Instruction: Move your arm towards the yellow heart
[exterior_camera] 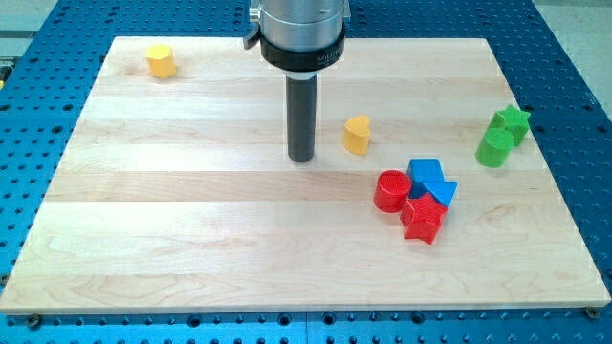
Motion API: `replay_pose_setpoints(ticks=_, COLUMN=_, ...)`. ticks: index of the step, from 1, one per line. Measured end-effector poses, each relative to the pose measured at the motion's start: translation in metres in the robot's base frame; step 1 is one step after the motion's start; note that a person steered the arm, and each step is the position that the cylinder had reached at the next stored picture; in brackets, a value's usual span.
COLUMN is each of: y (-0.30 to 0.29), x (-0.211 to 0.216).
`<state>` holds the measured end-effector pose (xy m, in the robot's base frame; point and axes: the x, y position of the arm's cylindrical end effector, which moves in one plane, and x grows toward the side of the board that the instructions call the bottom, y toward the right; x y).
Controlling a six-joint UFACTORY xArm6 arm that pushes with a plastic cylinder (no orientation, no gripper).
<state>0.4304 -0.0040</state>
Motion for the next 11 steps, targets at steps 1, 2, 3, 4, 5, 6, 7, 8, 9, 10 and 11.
replay_pose_setpoints(ticks=1, y=0.010, x=0.028)
replay_pose_setpoints(ticks=2, y=0.064, x=0.038)
replay_pose_setpoints(ticks=3, y=0.081, x=0.036)
replay_pose_setpoints(ticks=4, y=0.134, x=0.001)
replay_pose_setpoints(ticks=5, y=0.142, x=-0.038)
replay_pose_setpoints(ticks=6, y=0.101, x=-0.062)
replay_pose_setpoints(ticks=7, y=0.053, x=-0.063)
replay_pose_setpoints(ticks=8, y=0.093, x=-0.061)
replay_pose_setpoints(ticks=9, y=0.161, x=-0.061)
replay_pose_setpoints(ticks=10, y=0.172, x=-0.051)
replay_pose_setpoints(ticks=11, y=0.126, x=-0.024)
